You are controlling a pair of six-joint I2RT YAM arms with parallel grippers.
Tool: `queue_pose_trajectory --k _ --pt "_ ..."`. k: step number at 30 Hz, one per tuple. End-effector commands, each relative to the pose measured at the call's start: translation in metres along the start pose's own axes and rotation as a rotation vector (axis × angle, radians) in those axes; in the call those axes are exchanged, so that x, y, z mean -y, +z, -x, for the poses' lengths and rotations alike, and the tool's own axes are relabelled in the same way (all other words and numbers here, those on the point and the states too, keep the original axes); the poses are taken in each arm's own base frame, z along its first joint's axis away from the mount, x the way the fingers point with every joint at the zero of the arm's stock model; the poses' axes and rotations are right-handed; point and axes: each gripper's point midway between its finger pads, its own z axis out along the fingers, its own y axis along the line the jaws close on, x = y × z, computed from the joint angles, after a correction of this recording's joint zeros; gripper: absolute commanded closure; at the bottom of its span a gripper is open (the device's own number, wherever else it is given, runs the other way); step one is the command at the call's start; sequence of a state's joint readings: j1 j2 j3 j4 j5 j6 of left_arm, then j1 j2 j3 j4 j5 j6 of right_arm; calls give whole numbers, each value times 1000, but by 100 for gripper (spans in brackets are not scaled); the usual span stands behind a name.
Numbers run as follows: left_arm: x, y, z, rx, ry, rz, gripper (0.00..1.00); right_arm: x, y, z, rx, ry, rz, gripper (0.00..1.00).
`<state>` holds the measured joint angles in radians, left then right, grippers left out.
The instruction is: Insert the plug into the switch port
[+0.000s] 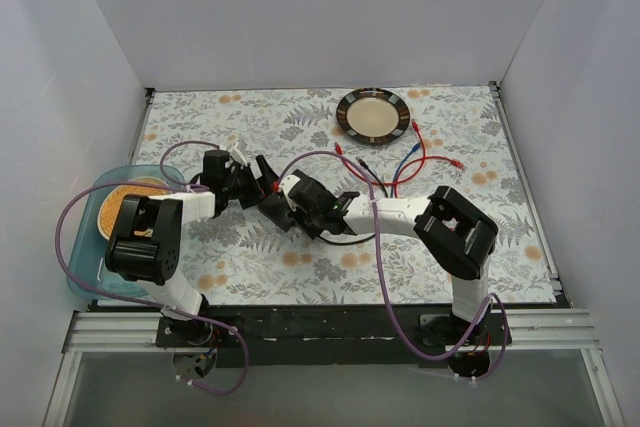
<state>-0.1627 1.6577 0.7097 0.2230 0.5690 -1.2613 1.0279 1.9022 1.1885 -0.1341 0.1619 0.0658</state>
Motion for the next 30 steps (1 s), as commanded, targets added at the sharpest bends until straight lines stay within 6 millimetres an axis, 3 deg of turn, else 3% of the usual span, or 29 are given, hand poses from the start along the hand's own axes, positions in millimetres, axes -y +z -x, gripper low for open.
queue_pose_trajectory --k 1,8,10,16,22,30 --pt "2 -16 0 20 -9 43 3 7 -7 -28 -78 7 -40 99" --pt "2 -25 7 72 18 61 2 10 -2 -37 -114 -15 -58 99" --pt "1 -25 17 122 40 66 2 10 -1 -39 -118 -11 -62 99" --pt "-18 1 26 106 47 95 2 12 0 -40 -123 11 -92 99" --pt "-7 18 32 66 70 0 4 14 3 -41 -142 9 -133 99" --pt "-1 21 25 39 115 -66 10 9 10 -34 -148 15 -135 99"
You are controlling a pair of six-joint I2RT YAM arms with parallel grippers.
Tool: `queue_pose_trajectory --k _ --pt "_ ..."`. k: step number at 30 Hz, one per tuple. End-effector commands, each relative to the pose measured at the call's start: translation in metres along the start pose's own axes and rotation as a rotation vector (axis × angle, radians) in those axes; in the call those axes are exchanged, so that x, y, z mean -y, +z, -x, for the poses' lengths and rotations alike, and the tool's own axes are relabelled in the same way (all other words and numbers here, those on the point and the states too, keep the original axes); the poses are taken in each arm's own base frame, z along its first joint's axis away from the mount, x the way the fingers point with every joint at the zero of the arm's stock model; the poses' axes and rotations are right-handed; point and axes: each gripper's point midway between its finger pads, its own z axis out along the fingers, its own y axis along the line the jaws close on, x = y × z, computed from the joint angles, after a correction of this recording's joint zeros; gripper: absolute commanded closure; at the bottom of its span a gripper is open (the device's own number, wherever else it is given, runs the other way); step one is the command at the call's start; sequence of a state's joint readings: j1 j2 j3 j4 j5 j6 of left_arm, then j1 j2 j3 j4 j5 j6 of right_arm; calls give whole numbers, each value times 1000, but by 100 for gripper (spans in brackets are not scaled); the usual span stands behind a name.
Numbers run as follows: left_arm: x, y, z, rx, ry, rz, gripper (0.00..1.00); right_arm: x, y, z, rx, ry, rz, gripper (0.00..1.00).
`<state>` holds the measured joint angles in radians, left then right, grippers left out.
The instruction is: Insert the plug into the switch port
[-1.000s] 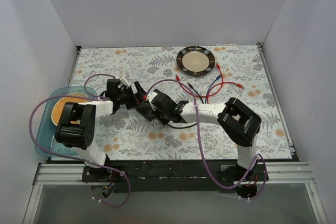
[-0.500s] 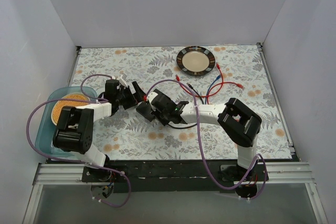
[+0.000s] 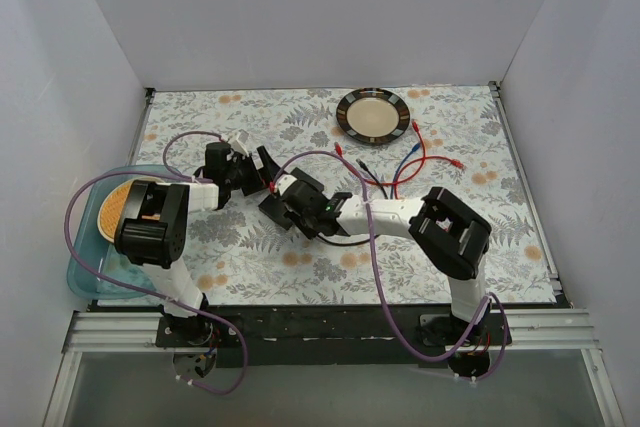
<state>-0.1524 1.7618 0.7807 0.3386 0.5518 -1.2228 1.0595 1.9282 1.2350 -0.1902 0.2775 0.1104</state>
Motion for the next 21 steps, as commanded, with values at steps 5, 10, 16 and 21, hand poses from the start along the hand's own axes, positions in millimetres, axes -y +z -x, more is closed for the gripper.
queue_pose_trajectory --k 5,10,16,21 --pt "7 -9 -31 -87 24 -107 21 3 9 -31 -120 1 -36 99" --pt "16 -21 -52 -113 -11 -170 24 4 11 -27 -124 7 -45 99" --pt "17 -25 -64 -143 -50 -197 58 3 12 -25 -123 13 -41 99" --pt "21 -27 -71 -159 -70 -228 63 3 11 -27 -130 18 -44 99"
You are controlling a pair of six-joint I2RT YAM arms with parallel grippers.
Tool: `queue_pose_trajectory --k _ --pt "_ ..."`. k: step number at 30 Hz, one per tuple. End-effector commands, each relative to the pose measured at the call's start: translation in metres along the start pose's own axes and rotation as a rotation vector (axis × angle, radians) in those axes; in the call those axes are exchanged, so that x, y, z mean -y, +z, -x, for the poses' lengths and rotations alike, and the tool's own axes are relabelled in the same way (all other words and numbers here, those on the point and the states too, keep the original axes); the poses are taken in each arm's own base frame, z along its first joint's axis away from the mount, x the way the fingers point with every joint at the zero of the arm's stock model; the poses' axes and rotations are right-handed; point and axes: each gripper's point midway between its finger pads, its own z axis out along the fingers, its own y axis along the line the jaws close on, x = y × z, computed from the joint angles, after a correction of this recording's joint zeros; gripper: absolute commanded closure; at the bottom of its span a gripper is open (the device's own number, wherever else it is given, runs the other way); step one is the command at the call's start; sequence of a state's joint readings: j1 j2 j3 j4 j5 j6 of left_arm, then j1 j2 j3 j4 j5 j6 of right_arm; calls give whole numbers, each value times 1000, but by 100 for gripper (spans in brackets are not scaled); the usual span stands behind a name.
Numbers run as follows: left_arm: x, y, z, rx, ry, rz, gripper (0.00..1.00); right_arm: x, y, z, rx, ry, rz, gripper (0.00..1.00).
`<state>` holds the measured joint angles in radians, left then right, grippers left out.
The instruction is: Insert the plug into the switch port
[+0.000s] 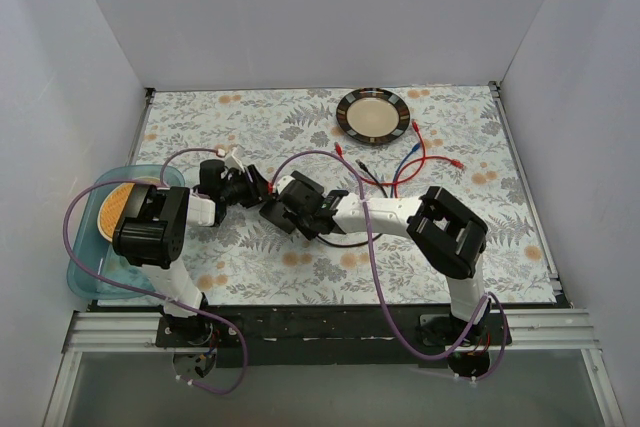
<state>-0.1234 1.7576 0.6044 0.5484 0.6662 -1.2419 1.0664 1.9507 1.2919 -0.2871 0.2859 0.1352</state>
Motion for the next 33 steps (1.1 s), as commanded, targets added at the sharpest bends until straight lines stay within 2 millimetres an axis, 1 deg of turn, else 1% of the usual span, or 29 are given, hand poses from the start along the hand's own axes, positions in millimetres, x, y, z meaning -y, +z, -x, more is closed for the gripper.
queue_pose_trajectory --k 1,4,5,8,10,11,12,15,17,18,19,21,24,27,28,31,33 --pt "26 -9 -39 -145 -68 -129 63 6 15 -23 -76 11 -35 99" --pt "26 -11 -42 -151 -71 -134 63 7 14 -24 -87 20 -42 99" --pt "26 -11 -43 -152 -74 -131 64 7 14 -20 -81 23 -45 99" --pt "26 -14 -48 -160 -79 -133 64 5 15 -19 -93 31 -43 99" --pt "27 -15 -49 -160 -75 -134 64 3 16 -11 -84 40 -37 99" --pt "26 -15 -51 -161 -75 -129 64 3 15 -11 -96 39 -38 99" --pt "25 -17 -54 -164 -76 -125 64 2 14 -4 -84 43 -37 99" --pt "25 -19 -59 -167 -81 -120 64 3 12 3 -83 41 -42 99" --pt "27 -19 -59 -168 -79 -124 64 3 10 11 -67 36 -40 99" --pt "28 -19 -60 -170 -81 -123 64 3 12 12 -72 27 -44 99" --pt "30 -19 -59 -170 -79 -128 64 3 11 19 -59 25 -44 99" --pt "32 -19 -60 -176 -75 -128 64 4 13 22 -58 14 -51 99" --pt "34 -18 -62 -185 -69 -128 65 5 11 34 -19 17 -48 99" --pt "36 -19 -63 -187 -66 -126 66 8 6 51 41 26 -44 99" --pt "37 -19 -65 -191 -64 -127 66 8 7 59 78 32 -39 99" --pt "38 -19 -68 -197 -64 -122 66 10 3 70 134 38 -26 99" --pt "38 -20 -72 -207 -69 -121 66 11 0 82 179 46 -20 99"
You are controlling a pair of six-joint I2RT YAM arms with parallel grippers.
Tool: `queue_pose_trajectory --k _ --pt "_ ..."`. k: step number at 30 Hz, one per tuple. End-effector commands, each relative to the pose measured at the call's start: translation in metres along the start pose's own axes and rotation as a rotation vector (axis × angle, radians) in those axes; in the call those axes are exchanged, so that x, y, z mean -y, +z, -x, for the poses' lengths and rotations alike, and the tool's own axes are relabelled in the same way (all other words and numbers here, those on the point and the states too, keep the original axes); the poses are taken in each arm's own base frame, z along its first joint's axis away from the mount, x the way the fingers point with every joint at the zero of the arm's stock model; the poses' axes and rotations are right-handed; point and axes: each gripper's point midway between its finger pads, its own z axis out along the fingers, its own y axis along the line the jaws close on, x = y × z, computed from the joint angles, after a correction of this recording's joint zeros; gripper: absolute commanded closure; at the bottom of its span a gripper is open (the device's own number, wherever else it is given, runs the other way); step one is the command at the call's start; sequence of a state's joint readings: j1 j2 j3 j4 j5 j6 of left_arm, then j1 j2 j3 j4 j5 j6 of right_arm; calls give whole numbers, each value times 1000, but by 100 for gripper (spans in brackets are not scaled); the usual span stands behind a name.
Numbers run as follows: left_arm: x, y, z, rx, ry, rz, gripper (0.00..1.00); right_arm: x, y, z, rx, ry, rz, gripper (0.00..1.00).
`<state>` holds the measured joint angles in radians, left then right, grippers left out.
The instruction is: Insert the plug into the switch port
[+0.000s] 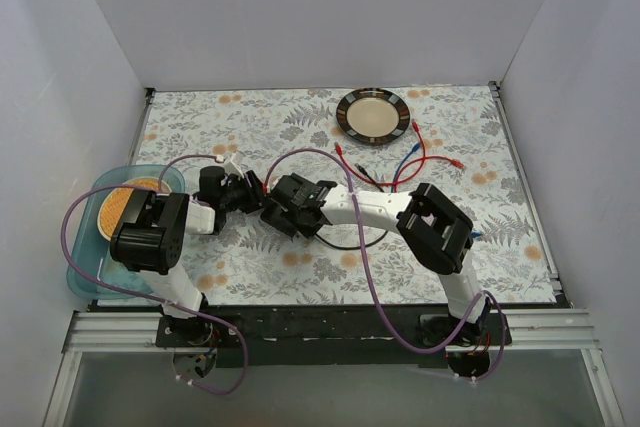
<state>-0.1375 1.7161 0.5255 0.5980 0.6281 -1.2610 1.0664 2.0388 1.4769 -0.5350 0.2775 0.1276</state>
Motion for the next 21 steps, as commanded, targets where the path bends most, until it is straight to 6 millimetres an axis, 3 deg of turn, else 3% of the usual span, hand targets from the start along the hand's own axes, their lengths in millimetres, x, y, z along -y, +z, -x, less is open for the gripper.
queue_pose_trajectory --k 1,8,9,10,13,21 --pt "39 -15 -60 -230 -64 -139 66 15 -9 88 339 89 -11 99" --pt "48 -15 -64 -240 -70 -146 67 25 -16 112 403 109 -52 99" --pt "50 -15 -67 -250 -70 -144 67 27 -10 107 370 114 -60 99" --pt "51 -14 -67 -248 -69 -141 67 27 -15 118 386 122 -59 99" --pt "57 -14 -67 -247 -62 -143 67 26 -9 118 362 113 -64 99" --pt "78 -14 -73 -269 -51 -183 67 29 -17 132 396 109 -70 99"
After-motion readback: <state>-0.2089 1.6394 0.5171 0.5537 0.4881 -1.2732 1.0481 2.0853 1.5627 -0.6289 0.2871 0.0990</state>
